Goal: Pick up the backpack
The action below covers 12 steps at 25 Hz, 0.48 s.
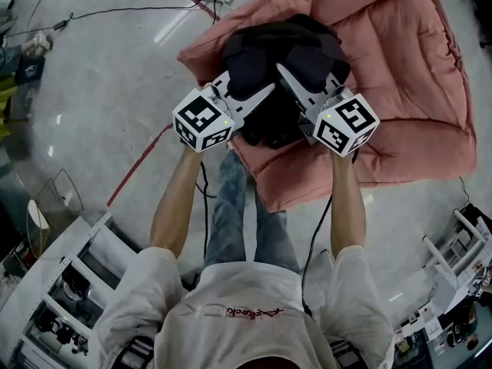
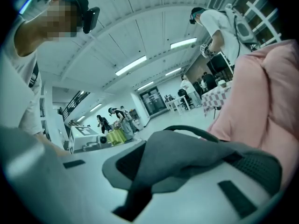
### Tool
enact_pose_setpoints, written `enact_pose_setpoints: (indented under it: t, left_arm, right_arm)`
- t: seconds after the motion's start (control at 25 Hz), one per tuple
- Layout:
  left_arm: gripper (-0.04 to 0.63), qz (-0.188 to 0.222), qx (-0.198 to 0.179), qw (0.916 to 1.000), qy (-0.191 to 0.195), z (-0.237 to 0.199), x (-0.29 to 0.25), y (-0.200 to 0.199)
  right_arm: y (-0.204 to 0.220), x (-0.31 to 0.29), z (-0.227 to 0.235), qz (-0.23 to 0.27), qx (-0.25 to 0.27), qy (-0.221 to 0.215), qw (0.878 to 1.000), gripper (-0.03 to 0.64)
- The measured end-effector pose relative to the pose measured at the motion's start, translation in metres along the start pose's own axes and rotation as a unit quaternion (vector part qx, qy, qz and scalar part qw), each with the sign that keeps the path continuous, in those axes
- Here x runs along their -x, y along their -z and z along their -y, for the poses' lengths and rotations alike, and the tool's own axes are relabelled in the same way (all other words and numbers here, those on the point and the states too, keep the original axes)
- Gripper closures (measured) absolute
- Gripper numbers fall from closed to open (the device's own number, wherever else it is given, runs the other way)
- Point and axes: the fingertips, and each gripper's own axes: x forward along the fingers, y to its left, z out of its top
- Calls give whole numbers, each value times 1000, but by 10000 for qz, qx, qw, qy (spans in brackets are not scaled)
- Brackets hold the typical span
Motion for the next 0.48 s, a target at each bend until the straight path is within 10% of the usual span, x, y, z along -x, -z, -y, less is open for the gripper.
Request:
enact_pose_setpoints:
  t: [0.48]
  left_arm:
    - [548,256,213,9993,-150,33,22,-17]
  right_arm:
    - [-11,28,-37,206,48,107,9997,569]
